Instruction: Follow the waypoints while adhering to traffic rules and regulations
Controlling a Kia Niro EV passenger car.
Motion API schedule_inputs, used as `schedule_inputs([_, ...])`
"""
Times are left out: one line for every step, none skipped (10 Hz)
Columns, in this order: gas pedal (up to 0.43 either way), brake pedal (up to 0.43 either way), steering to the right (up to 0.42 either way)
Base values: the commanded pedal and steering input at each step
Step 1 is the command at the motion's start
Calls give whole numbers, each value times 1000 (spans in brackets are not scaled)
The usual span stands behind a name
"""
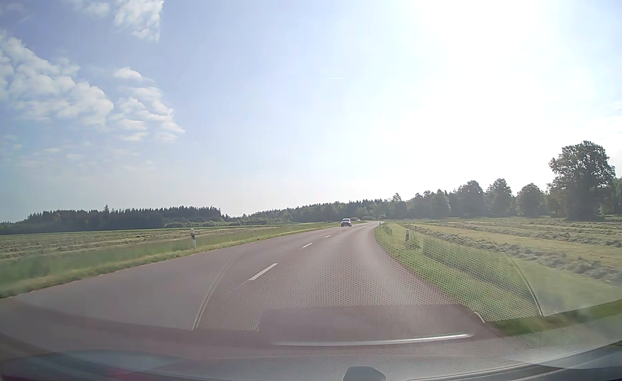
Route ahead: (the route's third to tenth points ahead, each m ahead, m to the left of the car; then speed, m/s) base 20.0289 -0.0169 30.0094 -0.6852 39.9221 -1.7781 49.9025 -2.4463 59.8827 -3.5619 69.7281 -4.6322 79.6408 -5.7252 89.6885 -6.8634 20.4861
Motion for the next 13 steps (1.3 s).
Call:
schedule_inputs([150, 0, 8])
schedule_inputs([150, 0, 8])
schedule_inputs([150, 0, 9])
schedule_inputs([150, 0, 11])
schedule_inputs([150, 0, 14])
schedule_inputs([150, 0, 17])
schedule_inputs([150, 0, 19])
schedule_inputs([157, 0, 19])
schedule_inputs([169, 0, 19])
schedule_inputs([189, 0, 18])
schedule_inputs([197, 0, 18])
schedule_inputs([189, 0, 18])
schedule_inputs([189, 0, 17])
